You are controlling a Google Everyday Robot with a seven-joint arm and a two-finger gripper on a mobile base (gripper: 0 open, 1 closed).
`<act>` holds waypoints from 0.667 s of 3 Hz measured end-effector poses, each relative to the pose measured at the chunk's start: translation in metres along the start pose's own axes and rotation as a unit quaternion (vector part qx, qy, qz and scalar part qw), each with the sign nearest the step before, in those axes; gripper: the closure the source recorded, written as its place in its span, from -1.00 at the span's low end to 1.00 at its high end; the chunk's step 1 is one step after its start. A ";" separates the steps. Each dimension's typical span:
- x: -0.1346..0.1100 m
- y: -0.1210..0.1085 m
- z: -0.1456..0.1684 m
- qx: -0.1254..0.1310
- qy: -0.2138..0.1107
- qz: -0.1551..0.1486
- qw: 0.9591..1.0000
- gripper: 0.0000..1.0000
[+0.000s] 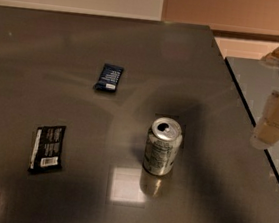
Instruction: Move 7up can near rxbar blueberry
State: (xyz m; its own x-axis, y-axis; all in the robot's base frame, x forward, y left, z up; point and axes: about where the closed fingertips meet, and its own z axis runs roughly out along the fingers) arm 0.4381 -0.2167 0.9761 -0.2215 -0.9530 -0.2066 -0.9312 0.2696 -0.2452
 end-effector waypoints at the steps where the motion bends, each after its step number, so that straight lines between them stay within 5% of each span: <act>1: 0.000 0.000 0.000 0.000 0.000 0.000 1.000 -1.00; 2: -0.007 -0.002 -0.004 -0.004 -0.013 -0.013 1.000 -1.00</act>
Offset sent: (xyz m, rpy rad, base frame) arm 0.0048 0.0124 0.0080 0.0483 0.0171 0.0880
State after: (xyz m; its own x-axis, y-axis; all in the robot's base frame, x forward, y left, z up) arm 0.4404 -0.2112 0.9816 -0.1887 -0.9558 -0.2255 -0.9389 0.2429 -0.2438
